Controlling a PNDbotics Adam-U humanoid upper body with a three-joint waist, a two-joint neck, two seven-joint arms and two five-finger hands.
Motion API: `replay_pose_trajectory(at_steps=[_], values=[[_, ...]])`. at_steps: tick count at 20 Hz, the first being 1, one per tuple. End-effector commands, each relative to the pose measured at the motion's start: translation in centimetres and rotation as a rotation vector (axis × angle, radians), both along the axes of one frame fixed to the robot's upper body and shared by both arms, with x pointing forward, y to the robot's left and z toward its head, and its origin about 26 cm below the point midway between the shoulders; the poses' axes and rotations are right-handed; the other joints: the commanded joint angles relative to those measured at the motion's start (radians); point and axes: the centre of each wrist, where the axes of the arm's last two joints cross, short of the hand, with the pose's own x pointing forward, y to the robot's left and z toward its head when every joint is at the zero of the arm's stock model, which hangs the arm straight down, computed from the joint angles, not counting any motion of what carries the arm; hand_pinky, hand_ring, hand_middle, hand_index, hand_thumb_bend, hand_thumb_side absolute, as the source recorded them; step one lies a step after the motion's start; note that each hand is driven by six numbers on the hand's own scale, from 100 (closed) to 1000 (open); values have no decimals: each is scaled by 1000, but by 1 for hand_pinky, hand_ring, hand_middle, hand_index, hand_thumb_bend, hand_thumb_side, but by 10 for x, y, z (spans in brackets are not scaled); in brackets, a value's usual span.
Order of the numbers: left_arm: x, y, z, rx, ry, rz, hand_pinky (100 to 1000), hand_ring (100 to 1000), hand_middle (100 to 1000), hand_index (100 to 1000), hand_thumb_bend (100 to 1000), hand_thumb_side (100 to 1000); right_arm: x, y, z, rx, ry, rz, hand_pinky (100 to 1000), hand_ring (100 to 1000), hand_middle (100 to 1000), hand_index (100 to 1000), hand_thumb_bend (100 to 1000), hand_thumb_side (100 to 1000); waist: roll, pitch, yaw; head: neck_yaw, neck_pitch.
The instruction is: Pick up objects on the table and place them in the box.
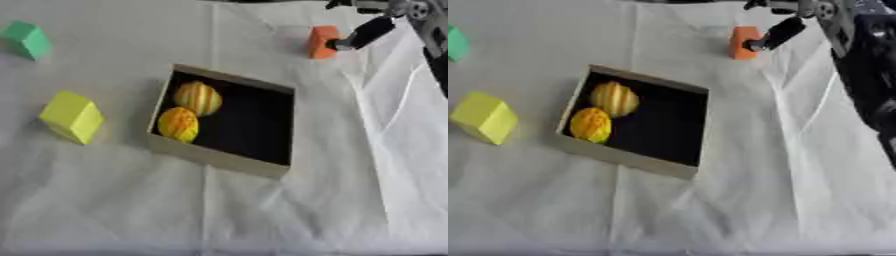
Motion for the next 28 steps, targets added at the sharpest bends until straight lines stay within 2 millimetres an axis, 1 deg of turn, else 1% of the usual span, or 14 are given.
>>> replay_pose_trajectory(at_steps=[1, 3, 7, 10, 16, 19, 21, 23, 26, 28], values=[[-2, 0, 7, 10, -22, -7, 867, 820, 746, 831, 100, 567, 1, -6, 12, -19, -32, -26, 918, 964, 958, 1000, 358, 706, -7, -67, 2, -6, 4], [-2, 0, 7, 9, -22, -7, 867, 820, 746, 831, 100, 567, 3, -6, 8, -20, -26, -36, 916, 964, 957, 1000, 349, 703, -6, -66, 4, -6, 4], [-2, 0, 7, 11, -21, -9, 867, 821, 746, 831, 100, 567, 5, -7, 3, 2, -25, -47, 912, 961, 951, 1000, 196, 647, -4, -63, 6, -6, 4], [-2, -1, 7, 11, -21, -11, 868, 821, 746, 830, 100, 567, 7, -7, 2, 25, -36, -56, 907, 958, 946, 1000, 146, 627, -4, -61, 6, -7, 4], [-2, -2, 7, 11, -18, -15, 868, 821, 746, 830, 100, 568, 9, -3, 0, 49, -47, -63, 904, 958, 944, 1000, 120, 616, -2, -59, 9, -10, 4], [-2, -2, 7, 10, -18, -17, 868, 821, 746, 830, 100, 568, 10, -3, -2, 54, -49, -70, 905, 960, 945, 1000, 118, 615, 0, -57, 11, -11, 4], [-2, -2, 7, 10, -18, -17, 868, 821, 746, 830, 100, 568, 11, -4, -3, 47, -45, -72, 909, 962, 950, 1000, 137, 623, 1, -56, 12, -12, 4], [-2, -2, 7, 11, -17, -18, 869, 821, 746, 830, 100, 568, 11, -6, -3, 37, -43, -77, 914, 963, 949, 1000, 175, 639, 1, -54, 12, -12, 4], [-2, -2, 6, 13, -14, -18, 869, 822, 746, 830, 100, 568, 11, -9, -1, 23, -40, -86, 920, 964, 959, 1000, 265, 674, 0, -53, 11, -11, 4], [-2, -2, 6, 14, -12, -21, 869, 822, 746, 830, 100, 569, 11, -10, 0, 10, -41, -96, 920, 964, 961, 1000, 281, 679, 1, -53, 11, -11, 4]])
